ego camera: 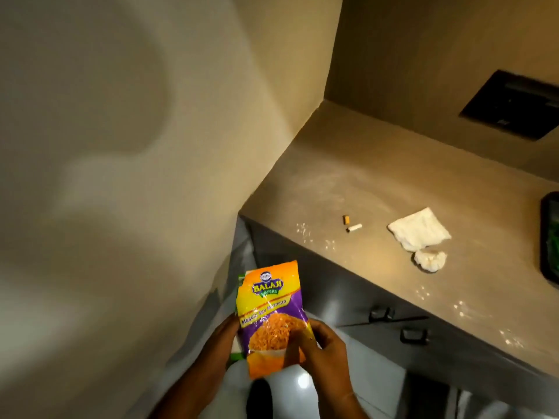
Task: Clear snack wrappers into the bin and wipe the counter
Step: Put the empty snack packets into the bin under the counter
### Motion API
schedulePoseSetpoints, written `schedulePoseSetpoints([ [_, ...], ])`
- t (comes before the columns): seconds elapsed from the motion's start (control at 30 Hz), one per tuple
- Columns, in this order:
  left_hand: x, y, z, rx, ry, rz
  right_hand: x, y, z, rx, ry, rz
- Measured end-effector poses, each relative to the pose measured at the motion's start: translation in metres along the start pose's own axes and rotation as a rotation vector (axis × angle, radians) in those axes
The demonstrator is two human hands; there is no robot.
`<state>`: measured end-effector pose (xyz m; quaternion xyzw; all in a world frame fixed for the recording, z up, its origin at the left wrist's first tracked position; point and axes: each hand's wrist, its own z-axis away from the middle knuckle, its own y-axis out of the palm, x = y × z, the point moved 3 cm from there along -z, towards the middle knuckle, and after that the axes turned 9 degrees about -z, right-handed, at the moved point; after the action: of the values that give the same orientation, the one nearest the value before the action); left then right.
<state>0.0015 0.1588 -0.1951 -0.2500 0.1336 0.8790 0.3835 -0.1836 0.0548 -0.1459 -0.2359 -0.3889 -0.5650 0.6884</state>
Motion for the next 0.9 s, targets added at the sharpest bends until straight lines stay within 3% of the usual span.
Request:
schedulePoseSetpoints([
  [0.33, 0.106, 0.026, -0.068, -0.035, -0.163, -0.025, -0.126, -0.041, -0.071, -0.099, 0.275, -0.005],
  [0.4, 0.135, 0.029, -0.098, -0.046, -0.147, -0.15, -0.162, -0.052, -0.093, -0.175, 0.316, -0.004],
  [0.57, 0.188, 0.012, -0.148, -0.3, -0.054, -0.402, -0.219, -0.064, -0.135, -0.214, 0.355, -0.029],
  [0.77, 0.213, 0.01, -0.203, -0.328, 0.051, -0.669, -0.274, -0.054, -0.199, -0.304, 0.385, -0.036],
  [0.9, 0.215, 0.01, -0.223, -0.305, 0.181, -0.96, -0.29, -0.049, -0.236, -0.248, 0.403, -0.006],
])
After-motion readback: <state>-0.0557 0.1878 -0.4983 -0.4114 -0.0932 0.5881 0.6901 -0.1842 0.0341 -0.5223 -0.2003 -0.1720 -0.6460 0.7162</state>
